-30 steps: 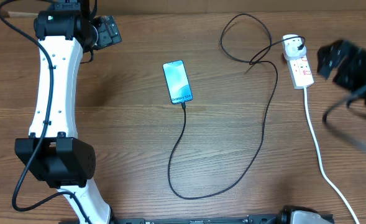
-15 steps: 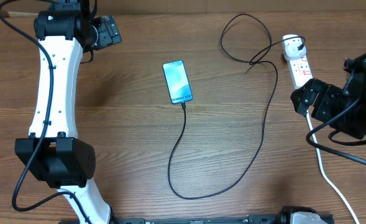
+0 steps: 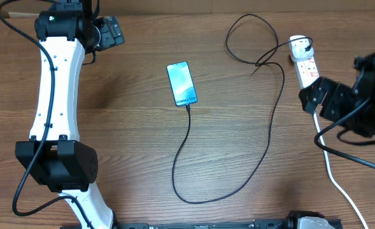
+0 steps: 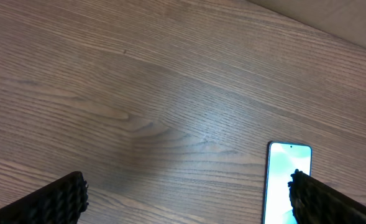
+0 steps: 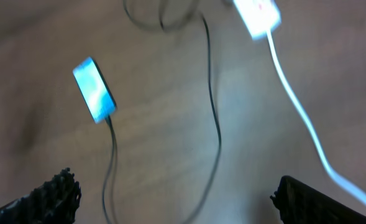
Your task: Plug charger to phone and switch on socket
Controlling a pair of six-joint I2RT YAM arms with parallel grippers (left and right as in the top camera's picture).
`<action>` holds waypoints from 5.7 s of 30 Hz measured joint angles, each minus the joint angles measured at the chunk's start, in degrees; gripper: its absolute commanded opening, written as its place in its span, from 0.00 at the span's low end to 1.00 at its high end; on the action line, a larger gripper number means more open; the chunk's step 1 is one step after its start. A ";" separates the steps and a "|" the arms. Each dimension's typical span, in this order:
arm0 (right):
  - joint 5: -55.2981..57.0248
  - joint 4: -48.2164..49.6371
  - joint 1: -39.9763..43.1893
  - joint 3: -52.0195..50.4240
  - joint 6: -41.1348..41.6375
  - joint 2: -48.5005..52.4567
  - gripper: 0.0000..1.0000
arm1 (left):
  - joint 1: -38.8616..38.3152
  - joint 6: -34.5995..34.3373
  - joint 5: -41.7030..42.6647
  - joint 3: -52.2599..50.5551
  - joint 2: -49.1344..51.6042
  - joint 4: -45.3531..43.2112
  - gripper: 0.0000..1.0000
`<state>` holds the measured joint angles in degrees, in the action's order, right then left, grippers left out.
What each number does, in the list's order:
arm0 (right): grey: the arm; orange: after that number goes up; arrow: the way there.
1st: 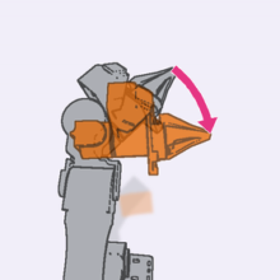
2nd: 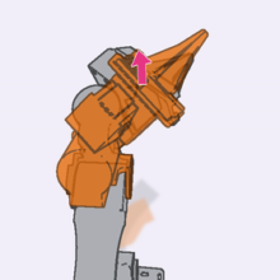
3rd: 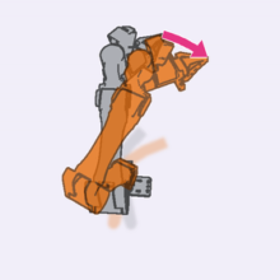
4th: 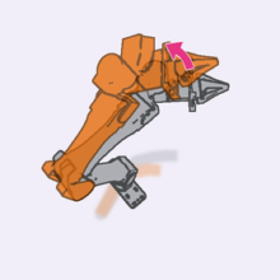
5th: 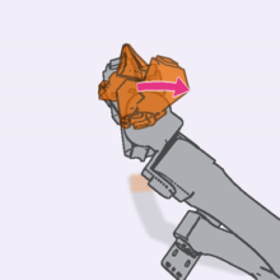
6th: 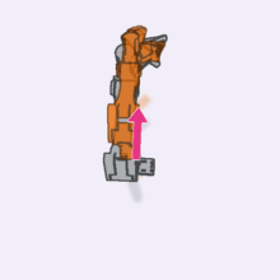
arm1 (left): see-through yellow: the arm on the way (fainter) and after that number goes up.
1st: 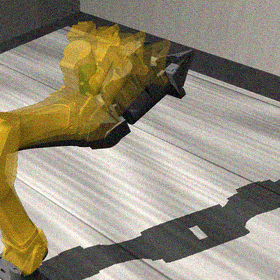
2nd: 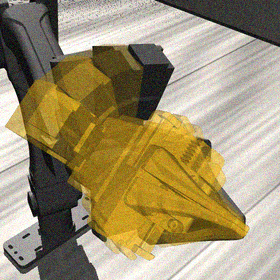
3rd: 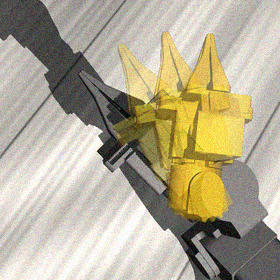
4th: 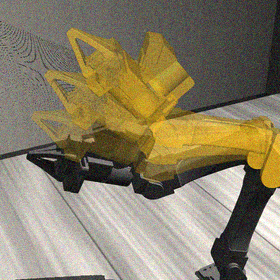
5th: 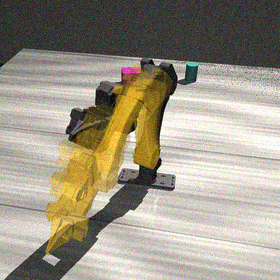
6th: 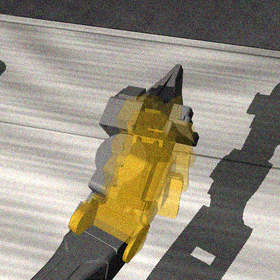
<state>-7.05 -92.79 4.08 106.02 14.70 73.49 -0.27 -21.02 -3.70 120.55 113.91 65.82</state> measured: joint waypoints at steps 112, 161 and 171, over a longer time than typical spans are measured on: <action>-1.53 88.32 -2.25 -104.96 -22.05 -72.81 1.00 | 0.00 0.00 -0.04 -0.09 0.00 0.04 1.00; -1.55 88.37 -2.29 -104.96 -22.21 -72.81 1.00 | -0.11 0.50 -0.46 -50.23 -46.75 -25.31 1.00; -1.57 88.39 -2.29 -104.96 -22.23 -72.81 1.00 | -0.11 0.46 -2.56 -67.28 -64.67 -27.12 1.00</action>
<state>-8.62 -4.40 1.78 1.06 -7.53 0.69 -0.38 -20.56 -6.26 53.28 49.23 38.70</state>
